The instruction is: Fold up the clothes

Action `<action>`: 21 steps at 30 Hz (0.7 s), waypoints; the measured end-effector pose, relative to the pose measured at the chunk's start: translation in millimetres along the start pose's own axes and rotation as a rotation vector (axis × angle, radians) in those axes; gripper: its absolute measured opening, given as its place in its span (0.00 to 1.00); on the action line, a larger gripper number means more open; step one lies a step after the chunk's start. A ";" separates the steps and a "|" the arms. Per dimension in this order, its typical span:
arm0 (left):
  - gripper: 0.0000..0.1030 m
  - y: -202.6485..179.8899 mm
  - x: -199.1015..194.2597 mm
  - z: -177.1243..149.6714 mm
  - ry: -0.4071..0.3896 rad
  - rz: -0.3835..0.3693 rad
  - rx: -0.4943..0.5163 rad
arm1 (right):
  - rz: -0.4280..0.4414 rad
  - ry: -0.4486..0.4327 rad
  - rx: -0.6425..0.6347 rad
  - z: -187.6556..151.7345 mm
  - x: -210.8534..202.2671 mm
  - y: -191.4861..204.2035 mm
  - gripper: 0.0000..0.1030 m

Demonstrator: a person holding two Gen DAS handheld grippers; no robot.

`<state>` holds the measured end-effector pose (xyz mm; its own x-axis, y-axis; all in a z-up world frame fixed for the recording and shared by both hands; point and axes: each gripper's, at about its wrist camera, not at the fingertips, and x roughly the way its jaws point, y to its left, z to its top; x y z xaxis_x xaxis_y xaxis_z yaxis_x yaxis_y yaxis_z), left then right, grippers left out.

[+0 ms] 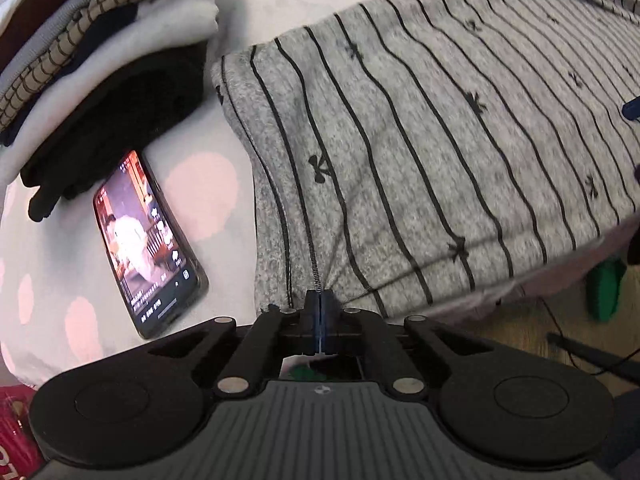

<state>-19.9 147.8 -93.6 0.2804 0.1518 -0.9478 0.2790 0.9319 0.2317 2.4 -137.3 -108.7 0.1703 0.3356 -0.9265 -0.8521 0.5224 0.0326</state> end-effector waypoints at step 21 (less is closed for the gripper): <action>0.07 -62.4 -7.9 18.7 -0.150 -0.026 0.252 | -0.063 -0.056 0.046 -10.7 -20.7 -9.6 0.24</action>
<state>-22.4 82.3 -96.5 0.3976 0.0612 -0.9155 0.5020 0.8207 0.2728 1.8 -157.6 -93.8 0.2517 0.3434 -0.9048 -0.8151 0.5793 -0.0069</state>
